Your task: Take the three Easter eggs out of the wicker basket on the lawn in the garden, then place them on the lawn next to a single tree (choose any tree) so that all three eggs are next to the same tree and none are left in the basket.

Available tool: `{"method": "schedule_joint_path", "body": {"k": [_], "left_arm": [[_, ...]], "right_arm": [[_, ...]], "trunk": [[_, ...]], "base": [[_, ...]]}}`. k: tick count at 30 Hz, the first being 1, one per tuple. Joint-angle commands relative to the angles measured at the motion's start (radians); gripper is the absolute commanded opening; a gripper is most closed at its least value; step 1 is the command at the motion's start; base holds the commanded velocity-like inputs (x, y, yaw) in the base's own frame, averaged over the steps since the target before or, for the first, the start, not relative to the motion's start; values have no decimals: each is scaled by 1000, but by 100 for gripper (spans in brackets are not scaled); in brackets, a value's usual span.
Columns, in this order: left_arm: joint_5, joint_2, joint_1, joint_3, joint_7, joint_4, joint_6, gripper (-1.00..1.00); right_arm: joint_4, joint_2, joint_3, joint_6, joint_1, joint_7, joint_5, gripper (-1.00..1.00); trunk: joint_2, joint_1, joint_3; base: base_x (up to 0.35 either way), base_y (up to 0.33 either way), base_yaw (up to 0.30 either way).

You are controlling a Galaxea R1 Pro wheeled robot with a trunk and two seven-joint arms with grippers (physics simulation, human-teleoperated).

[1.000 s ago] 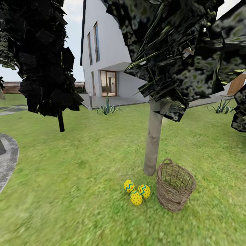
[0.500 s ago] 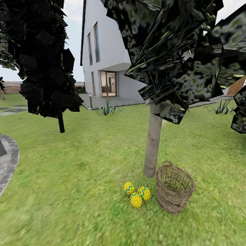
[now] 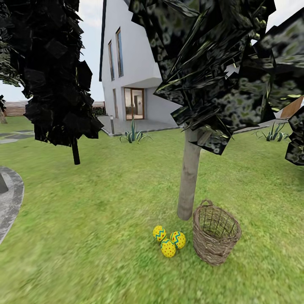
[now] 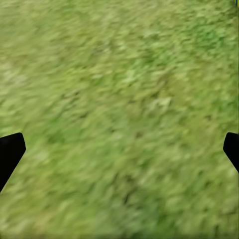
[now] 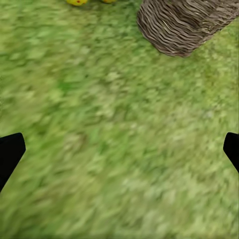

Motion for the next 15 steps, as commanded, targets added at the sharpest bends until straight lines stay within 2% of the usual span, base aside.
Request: {"method": "schedule_joint_path", "body": {"k": [1, 11, 15], "left_arm": [[5, 0, -1, 4, -8, 1, -2, 100], [4, 0, -1, 3, -14, 1, 1, 100], [4, -1, -1, 1, -14, 1, 2, 100]], "right_arm": [[2, 0, 8, -3, -1, -4, -7, 100], [2, 1, 8, -3, -1, -4, -7, 100], [2, 1, 8, -3, -1, -4, -7, 100]], "trunk": [[-1, 0, -1], [-1, 0, -1], [27, -15, 11]], "base": [[0, 0, 0], [0, 0, 0], [0, 0, 0]]}}
